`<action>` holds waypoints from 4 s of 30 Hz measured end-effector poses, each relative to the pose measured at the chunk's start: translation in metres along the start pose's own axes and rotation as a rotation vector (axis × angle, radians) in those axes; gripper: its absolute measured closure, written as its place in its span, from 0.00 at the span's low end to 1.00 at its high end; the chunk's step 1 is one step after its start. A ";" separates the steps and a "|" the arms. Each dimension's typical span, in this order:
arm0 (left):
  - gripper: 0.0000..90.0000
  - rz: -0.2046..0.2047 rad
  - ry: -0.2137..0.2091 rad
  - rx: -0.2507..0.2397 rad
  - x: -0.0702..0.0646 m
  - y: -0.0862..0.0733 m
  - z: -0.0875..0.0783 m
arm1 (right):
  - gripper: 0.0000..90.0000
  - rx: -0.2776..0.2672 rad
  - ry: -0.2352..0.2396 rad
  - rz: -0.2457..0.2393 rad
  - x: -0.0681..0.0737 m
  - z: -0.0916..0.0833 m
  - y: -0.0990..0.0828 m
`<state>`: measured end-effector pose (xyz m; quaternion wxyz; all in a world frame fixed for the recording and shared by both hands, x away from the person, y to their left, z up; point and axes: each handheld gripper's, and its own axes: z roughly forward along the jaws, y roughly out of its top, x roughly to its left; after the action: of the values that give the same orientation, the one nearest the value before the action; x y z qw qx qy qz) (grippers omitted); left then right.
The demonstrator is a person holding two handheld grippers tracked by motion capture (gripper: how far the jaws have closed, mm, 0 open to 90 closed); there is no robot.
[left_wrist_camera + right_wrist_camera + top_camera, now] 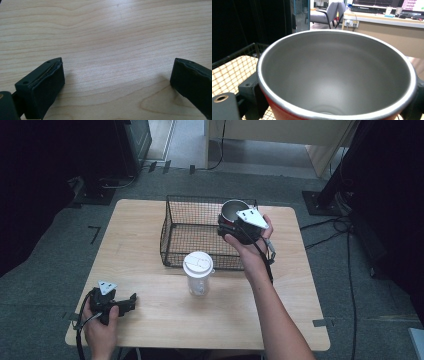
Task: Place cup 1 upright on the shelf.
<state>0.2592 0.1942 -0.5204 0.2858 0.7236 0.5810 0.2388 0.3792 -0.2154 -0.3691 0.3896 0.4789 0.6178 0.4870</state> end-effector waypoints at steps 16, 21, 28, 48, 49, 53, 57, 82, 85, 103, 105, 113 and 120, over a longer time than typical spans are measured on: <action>0.00 0.002 0.000 0.002 0.000 0.000 0.000 | 0.08 0.036 -0.013 0.021 -0.005 0.042 -0.018; 0.00 0.002 0.000 0.002 0.000 0.000 0.000 | 0.08 0.053 -0.018 0.006 -0.006 0.053 -0.022; 0.00 0.003 0.000 0.002 0.000 0.000 0.000 | 0.08 0.080 -0.037 0.007 -0.009 0.066 -0.030; 0.00 0.001 0.000 0.002 0.000 0.000 0.000 | 0.08 0.182 -0.046 -0.004 -0.006 0.090 -0.054; 0.00 0.002 0.000 0.002 0.000 0.000 0.000 | 0.08 0.187 -0.047 -0.001 -0.006 0.091 -0.055; 0.00 0.001 0.000 0.002 0.000 0.000 0.000 | 0.08 0.203 -0.047 0.009 -0.006 0.093 -0.057; 0.00 0.001 0.000 0.002 0.000 0.000 0.000 | 0.07 0.227 -0.051 0.020 -0.007 0.094 -0.059; 0.00 0.003 0.001 0.002 0.000 0.000 0.000 | 0.00 0.153 -0.067 0.021 -0.004 0.085 -0.044; 0.00 0.003 0.001 0.002 0.000 0.000 0.000 | 0.00 0.131 -0.074 0.026 -0.003 0.081 -0.037; 0.00 0.002 0.000 0.002 0.000 0.000 0.000 | 0.00 0.048 -0.049 0.032 -0.003 0.053 -0.007; 0.00 0.002 0.000 0.002 0.000 0.000 0.000 | 0.00 0.047 -0.053 0.033 -0.004 0.048 -0.006; 0.00 0.001 0.000 0.001 0.000 0.000 0.000 | 0.00 0.045 -0.039 0.041 -0.009 0.023 -0.008; 0.00 0.001 0.000 0.001 0.000 0.000 0.000 | 0.00 0.038 -0.020 0.040 -0.015 0.000 -0.014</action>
<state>0.2591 0.1942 -0.5204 0.2855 0.7240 0.5809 0.2384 0.3793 -0.2313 -0.3827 0.3767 0.5034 0.6135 0.4779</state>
